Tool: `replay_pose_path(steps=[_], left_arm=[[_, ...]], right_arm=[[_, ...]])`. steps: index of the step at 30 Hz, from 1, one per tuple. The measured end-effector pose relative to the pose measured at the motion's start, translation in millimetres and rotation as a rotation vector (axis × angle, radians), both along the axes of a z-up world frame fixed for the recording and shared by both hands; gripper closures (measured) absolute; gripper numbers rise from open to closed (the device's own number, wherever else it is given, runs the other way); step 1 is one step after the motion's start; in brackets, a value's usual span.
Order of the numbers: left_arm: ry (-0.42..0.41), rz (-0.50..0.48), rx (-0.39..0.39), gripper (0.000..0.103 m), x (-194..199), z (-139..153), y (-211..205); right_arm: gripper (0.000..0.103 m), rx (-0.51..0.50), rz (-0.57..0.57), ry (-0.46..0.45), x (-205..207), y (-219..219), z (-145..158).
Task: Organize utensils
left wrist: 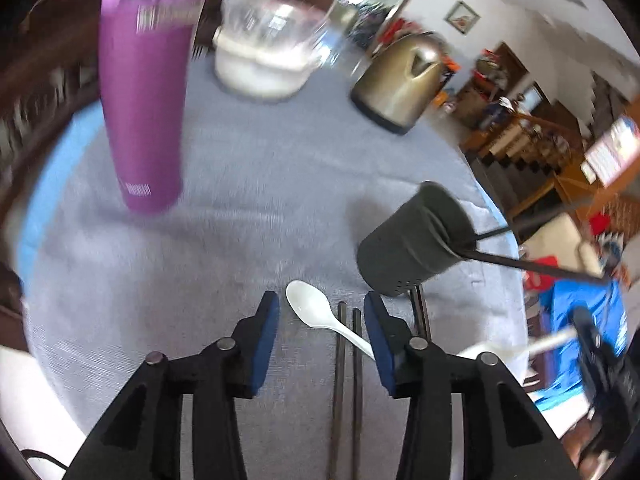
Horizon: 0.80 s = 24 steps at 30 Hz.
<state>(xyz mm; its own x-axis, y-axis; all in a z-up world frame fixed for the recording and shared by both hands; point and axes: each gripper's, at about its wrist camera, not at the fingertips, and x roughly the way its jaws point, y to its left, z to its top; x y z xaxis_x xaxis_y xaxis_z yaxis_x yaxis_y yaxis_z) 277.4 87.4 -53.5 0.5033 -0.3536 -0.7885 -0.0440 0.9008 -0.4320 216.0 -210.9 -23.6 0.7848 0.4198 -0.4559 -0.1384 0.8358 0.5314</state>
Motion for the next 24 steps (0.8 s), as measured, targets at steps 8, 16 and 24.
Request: replay_pose_path(steps=[8,16,24], left_arm=[[0.113,0.057,-0.004,0.05,29.5,-42.8,-8.4],[0.117,0.025,0.023,0.096,33.7,-57.3,-23.0],[0.008,0.032,0.033,0.101,20.1,-31.4,-15.5]], right_arm=[[0.1,-0.02,0.009,-0.015,-4.5,2.9,5.8],[0.1,-0.017,0.012,-0.014,-3.0,1.8,5.1],[0.1,-0.05,0.007,-0.053,-6.1,5.3,13.3]])
